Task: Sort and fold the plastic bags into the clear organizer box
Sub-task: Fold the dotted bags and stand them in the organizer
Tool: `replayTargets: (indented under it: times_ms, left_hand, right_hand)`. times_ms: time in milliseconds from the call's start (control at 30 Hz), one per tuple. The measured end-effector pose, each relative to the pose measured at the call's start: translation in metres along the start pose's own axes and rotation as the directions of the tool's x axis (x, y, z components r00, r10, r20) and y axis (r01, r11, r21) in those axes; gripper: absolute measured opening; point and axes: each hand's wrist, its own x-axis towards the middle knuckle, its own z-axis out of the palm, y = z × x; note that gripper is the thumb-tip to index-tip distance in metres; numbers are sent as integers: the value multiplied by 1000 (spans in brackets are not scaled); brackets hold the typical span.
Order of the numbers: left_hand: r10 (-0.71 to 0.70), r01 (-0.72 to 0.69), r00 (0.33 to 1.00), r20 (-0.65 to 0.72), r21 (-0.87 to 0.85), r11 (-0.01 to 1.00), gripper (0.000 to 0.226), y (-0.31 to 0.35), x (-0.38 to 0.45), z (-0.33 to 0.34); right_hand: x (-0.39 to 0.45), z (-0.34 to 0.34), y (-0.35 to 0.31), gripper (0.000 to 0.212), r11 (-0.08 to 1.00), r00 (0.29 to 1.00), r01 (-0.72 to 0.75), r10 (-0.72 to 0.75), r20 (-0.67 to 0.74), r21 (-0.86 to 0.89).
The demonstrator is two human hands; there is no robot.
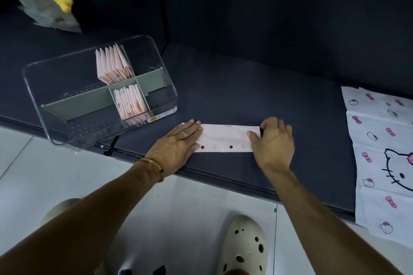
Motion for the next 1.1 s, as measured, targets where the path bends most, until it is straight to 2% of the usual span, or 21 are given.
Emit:
replayTargets:
  times_ms: [67, 100, 133, 200, 267, 400, 533, 700, 800, 867, 933, 1000, 1100]
  left_hand:
    - [5, -5, 1000, -24, -7, 1000, 54, 0, 1, 2]
    - [4, -5, 999, -35, -13, 1000, 54, 0, 1, 3]
    - [7, -8, 999, -43, -21, 1000, 54, 0, 1, 4]
    - [19, -21, 999, -42, -39, 999, 54, 0, 0, 4]
    - [27, -29, 998, -49, -39, 999, 53, -1, -2, 4]
    - [13, -13, 999, -49, -11, 1000, 53, -1, -2, 5]
    - [-8, 7, 1000, -18, -31, 1000, 55, -2, -1, 6]
    - [-96, 98, 995, 26, -85, 992, 55, 8, -6, 6]
    - [-218, 211, 973, -74, -95, 973, 52, 25, -21, 6]
    - [-275, 269, 952, -134, -61, 961, 48, 38, -36, 6]
    - [-295, 294, 935, -196, -34, 955, 43, 46, -51, 8]
    - [-256, 253, 943, -214, -40, 967, 45, 46, -64, 7]
    - [-120, 116, 992, -37, -95, 989, 66, 31, -75, 4]
  right_hand:
    - [-15, 7, -16, 33, 960, 955, 273, -278, -104, -64]
    - [-23, 14, -29, 36, 915, 912, 403, -403, -79, -14]
    - [-31, 23, -41, 40, 864, 865, 501, -501, -8, 50]
    - [-46, 39, -60, 48, 812, 794, 571, -584, 170, 124]
    - [-50, 49, -56, 50, 812, 783, 575, -581, 221, 97]
    - [-33, 43, -17, 49, 848, 834, 529, -522, 181, 9]
    - [-19, 31, 26, 51, 897, 888, 431, -403, 220, -97]
    - [-9, 13, 40, 51, 911, 908, 373, -320, 269, -177]
    - [-21, 2, 14, 35, 899, 903, 430, -425, 71, -88]
    - [-37, 3, -3, 26, 843, 843, 537, -538, -28, -28]
    - [-54, 9, -16, 28, 779, 780, 626, -624, 53, -43]
    - [-61, 15, -20, 28, 770, 769, 637, -632, 101, -36]
    - [-63, 19, -19, 24, 799, 797, 601, -600, 69, 8]
